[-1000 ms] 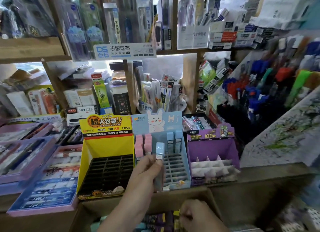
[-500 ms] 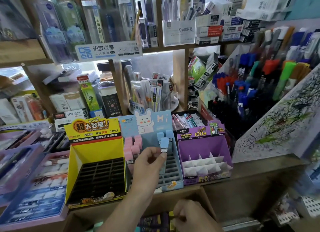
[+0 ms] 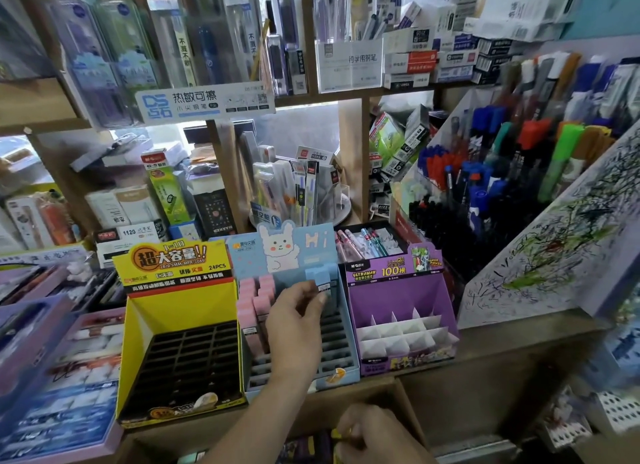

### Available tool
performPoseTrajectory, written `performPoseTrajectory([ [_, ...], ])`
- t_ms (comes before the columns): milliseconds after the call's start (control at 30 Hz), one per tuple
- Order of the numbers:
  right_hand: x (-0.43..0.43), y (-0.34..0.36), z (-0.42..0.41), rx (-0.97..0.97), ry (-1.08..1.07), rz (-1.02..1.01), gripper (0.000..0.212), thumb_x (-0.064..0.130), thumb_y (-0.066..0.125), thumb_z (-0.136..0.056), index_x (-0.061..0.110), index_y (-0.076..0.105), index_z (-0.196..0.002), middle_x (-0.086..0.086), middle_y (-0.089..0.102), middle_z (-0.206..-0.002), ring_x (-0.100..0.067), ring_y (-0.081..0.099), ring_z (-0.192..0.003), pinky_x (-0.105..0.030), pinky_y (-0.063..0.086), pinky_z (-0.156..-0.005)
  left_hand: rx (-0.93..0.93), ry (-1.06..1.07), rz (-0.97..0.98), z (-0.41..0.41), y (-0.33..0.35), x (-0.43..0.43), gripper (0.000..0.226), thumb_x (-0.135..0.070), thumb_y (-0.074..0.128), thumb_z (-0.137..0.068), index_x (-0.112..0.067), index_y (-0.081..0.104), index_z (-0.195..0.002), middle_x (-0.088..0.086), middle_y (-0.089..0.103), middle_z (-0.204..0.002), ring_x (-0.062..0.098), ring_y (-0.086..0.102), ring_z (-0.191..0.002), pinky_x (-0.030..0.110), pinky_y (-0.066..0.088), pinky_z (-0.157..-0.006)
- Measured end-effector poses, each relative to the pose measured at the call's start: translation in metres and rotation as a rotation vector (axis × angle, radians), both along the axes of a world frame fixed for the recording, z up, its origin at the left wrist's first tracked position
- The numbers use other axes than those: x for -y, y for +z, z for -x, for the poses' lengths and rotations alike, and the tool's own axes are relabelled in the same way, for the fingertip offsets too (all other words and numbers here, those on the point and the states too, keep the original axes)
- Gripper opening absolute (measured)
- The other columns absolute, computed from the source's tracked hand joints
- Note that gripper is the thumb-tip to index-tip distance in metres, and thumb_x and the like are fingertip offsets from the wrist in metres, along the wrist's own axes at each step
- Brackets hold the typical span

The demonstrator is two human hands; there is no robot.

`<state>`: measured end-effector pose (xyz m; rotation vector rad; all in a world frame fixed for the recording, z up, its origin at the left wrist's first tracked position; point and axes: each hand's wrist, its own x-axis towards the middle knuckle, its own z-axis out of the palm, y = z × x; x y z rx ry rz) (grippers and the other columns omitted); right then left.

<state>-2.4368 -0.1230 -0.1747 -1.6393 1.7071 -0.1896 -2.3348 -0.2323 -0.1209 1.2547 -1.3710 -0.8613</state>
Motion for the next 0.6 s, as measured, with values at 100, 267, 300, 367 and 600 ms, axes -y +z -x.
performPoseTrajectory([
  [100, 0.0, 0.001, 0.001, 0.003, 0.012, 0.0, 0.014, 0.026, 0.054, -0.101, 0.031, 0.058, -0.113, 0.018, 0.04, -0.079, -0.018, 0.058, -0.125, -0.022, 0.042, -0.1, 0.076, 0.014, 0.049, 0.001, -0.001, 0.001, 0.02, -0.021, 0.071, -0.092, -0.028, 0.071, -0.11, -0.017, 0.071, -0.1, -0.004, 0.064, -0.096, 0.013, 0.05, -0.083],
  [267, 0.0, 0.019, 0.001, 0.015, -0.013, -0.055, 0.025, 0.025, 0.054, -0.103, 0.019, 0.061, -0.127, 0.018, 0.04, -0.084, -0.017, 0.057, -0.114, -0.022, 0.04, -0.103, 0.137, 0.007, 0.09, -0.001, 0.001, 0.003, 0.021, -0.02, 0.072, -0.091, -0.025, 0.072, -0.111, -0.016, 0.07, -0.099, -0.002, 0.064, -0.094, 0.013, 0.05, -0.082],
  [300, 0.002, 0.026, 0.001, 0.028, -0.029, -0.058, 0.025, 0.024, 0.054, -0.104, 0.018, 0.06, -0.127, 0.014, 0.044, -0.092, -0.018, 0.056, -0.122, -0.022, 0.038, -0.106, 0.144, -0.002, 0.093, -0.001, 0.001, 0.004, 0.022, -0.019, 0.071, -0.091, -0.023, 0.072, -0.113, -0.015, 0.071, -0.099, -0.001, 0.065, -0.094, 0.015, 0.051, -0.084],
  [367, 0.006, 0.041, 0.001, 0.053, -0.084, -0.073, 0.032, 0.022, 0.052, -0.106, 0.014, 0.055, -0.137, 0.001, 0.046, -0.11, -0.018, 0.05, -0.136, -0.023, 0.034, -0.114, 0.155, -0.012, 0.094, -0.002, 0.002, 0.004, 0.024, -0.018, 0.071, -0.091, -0.02, 0.073, -0.115, -0.013, 0.071, -0.1, 0.0, 0.065, -0.095, 0.017, 0.052, -0.085],
  [600, -0.005, 0.054, 0.001, 0.082, -0.107, -0.047, 0.033, 0.023, 0.057, -0.103, 0.012, 0.058, -0.134, -0.002, 0.053, -0.126, -0.015, 0.051, -0.134, -0.022, 0.034, -0.116, 0.179, -0.02, 0.068, 0.0, 0.004, 0.003, 0.024, -0.017, 0.069, -0.093, -0.019, 0.073, -0.116, -0.013, 0.073, -0.101, -0.002, 0.065, -0.095, 0.019, 0.054, -0.088],
])
